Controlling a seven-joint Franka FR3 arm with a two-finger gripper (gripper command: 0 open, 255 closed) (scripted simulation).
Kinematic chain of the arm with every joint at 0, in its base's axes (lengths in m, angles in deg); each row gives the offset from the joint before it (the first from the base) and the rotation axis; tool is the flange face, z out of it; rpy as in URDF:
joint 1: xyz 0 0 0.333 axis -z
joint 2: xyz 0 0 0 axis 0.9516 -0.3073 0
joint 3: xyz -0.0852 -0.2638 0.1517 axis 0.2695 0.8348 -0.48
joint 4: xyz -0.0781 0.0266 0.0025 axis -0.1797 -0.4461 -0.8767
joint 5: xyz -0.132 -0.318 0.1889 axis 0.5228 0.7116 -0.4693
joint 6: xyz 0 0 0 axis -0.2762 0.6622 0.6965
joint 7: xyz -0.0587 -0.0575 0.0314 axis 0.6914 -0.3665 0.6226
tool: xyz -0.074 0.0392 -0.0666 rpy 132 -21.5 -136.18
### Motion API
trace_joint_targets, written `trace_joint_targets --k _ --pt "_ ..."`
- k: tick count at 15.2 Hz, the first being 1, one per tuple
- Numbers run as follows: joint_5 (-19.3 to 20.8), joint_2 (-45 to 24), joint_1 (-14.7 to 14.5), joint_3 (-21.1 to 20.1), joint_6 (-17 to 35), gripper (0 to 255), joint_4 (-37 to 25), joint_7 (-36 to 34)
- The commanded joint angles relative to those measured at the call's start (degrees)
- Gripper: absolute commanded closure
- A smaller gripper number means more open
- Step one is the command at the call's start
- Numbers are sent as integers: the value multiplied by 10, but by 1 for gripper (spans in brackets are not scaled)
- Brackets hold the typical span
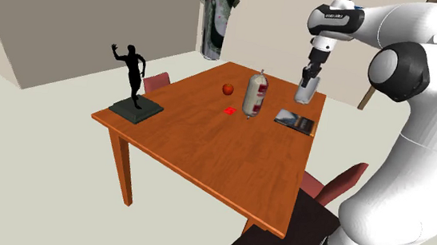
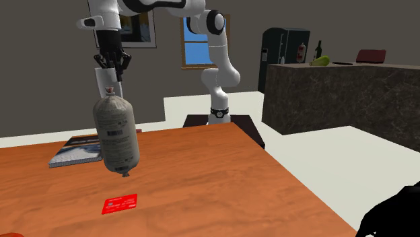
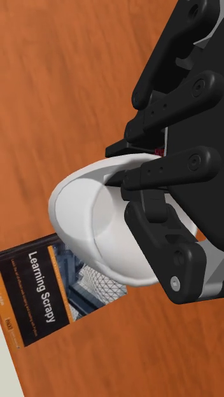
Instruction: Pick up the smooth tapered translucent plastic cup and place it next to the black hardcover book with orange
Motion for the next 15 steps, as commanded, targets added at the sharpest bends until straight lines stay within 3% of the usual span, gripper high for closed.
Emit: trace_joint_targets --k 1,15 --pt "1 3 -1 0 17 255 19 0" --pt "-2 -1 -4 -2 124 255 122 4"
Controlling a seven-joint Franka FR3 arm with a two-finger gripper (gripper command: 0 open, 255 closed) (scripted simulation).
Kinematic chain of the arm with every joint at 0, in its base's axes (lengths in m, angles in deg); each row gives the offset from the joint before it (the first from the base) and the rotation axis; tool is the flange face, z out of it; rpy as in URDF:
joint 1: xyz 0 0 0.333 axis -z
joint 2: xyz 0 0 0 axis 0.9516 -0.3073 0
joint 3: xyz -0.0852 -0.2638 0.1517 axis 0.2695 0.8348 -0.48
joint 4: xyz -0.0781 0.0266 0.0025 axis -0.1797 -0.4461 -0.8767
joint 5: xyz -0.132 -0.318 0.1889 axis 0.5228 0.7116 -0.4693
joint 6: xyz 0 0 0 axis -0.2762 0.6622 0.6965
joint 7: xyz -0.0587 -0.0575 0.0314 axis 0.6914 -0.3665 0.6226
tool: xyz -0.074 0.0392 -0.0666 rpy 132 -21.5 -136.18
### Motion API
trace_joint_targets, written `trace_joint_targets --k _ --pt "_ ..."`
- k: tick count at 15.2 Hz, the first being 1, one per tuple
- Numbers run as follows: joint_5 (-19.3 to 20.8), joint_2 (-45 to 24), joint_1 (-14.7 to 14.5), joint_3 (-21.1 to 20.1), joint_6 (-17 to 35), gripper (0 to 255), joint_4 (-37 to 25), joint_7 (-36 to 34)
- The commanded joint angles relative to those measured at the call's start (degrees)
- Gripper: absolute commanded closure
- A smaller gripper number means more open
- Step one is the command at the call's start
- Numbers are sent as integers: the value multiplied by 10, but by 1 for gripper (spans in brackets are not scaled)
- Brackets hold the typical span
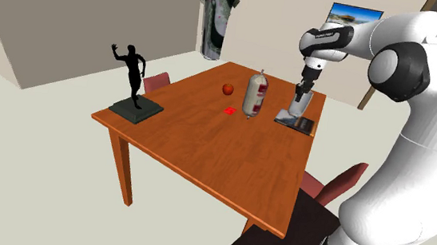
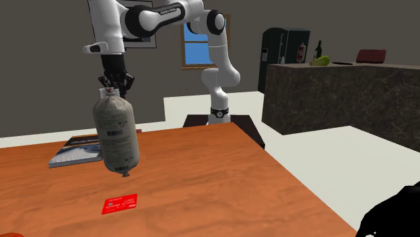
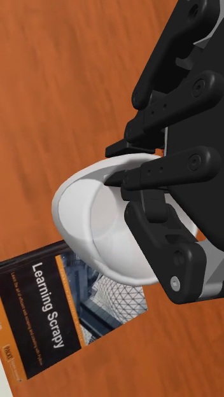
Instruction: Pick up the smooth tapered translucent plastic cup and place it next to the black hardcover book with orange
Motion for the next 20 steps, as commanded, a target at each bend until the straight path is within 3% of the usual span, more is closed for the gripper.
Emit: trace_joint_targets --k 1,20 --pt "-1 -3 0 0 17 255 14 1" --pt "-17 -43 2 -5 137 255 96 13"
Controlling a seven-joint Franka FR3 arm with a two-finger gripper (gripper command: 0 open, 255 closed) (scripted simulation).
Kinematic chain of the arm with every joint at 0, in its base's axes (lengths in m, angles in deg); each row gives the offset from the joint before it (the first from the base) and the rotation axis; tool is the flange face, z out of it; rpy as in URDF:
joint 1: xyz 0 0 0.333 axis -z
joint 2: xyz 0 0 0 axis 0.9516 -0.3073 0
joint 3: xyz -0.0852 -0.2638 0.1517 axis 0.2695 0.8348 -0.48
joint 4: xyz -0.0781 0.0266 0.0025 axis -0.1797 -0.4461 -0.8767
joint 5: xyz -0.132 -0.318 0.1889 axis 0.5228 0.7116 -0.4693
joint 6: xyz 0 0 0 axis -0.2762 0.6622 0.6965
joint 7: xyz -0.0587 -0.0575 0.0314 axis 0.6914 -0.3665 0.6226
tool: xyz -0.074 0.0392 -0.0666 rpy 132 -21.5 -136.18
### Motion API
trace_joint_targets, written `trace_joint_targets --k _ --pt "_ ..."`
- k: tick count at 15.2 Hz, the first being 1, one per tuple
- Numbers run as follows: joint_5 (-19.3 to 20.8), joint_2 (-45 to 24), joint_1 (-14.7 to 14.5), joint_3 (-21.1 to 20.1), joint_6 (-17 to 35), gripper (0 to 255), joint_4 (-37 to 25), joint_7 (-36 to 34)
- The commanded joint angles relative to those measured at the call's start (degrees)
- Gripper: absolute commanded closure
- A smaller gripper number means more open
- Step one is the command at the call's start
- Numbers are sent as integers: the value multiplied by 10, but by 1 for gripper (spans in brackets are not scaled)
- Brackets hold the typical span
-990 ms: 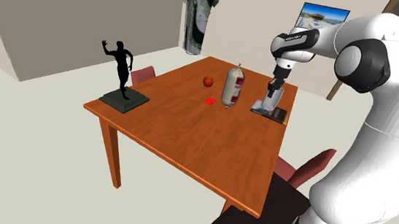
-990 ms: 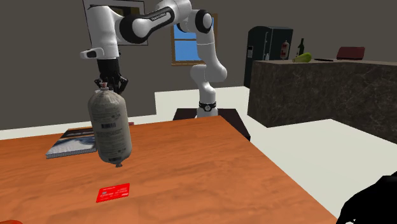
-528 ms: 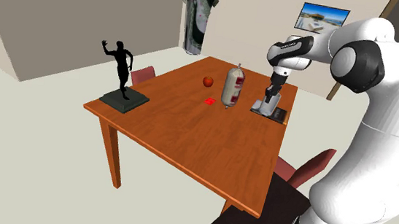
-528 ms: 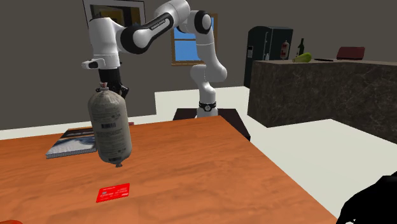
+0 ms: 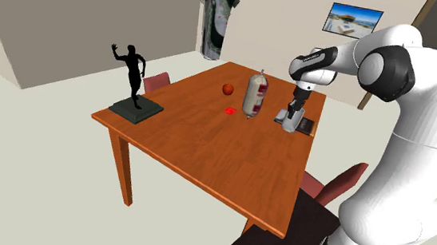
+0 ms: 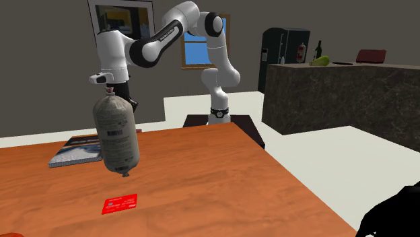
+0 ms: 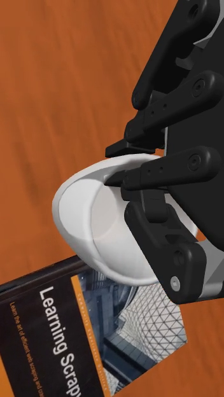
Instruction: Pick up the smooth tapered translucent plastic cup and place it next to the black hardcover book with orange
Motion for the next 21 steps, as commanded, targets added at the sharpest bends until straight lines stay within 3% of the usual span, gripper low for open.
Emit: trace_joint_targets --k 1,6,7,12,16,21 --pt "0 -1 0 0 2 255 1 1" --pt "0 -1 0 0 2 255 1 1" --pt "0 -1 0 0 2 0 1 1" --pt "0 -1 0 0 2 0 1 1" --pt "9 25 -1 3 -63 0 -39 -6" --pt "9 25 -1 3 -63 0 -39 -6"
